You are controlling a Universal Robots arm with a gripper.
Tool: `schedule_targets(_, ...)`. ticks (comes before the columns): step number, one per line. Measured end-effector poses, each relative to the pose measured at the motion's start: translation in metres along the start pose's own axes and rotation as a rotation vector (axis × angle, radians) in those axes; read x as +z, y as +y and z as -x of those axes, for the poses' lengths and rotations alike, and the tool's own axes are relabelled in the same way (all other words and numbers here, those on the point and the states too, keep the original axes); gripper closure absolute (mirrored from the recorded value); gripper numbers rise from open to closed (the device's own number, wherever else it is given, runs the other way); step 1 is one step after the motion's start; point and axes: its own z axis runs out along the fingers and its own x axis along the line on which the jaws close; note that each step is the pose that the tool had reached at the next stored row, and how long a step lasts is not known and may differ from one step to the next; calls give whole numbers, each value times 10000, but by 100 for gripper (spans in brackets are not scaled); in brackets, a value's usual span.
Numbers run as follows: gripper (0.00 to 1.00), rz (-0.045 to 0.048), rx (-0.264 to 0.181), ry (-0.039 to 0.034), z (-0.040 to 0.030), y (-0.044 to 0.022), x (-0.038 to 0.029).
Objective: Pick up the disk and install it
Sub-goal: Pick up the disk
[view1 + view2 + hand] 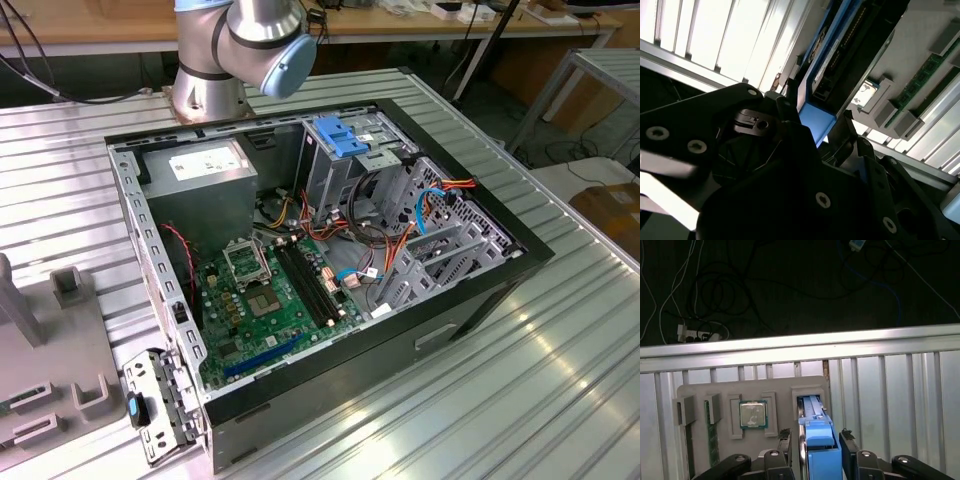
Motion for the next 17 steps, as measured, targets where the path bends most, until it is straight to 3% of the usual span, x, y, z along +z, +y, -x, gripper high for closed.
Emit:
schedule_targets(4,62,0,0,0,0,0,0)
schedule_targets(13,63,0,-31,0,0,-1,1)
schedule_targets(16,63,3,-781,-14,0,-1,1)
schedule_targets(17,63,0,-782,-14,0,-1,2)
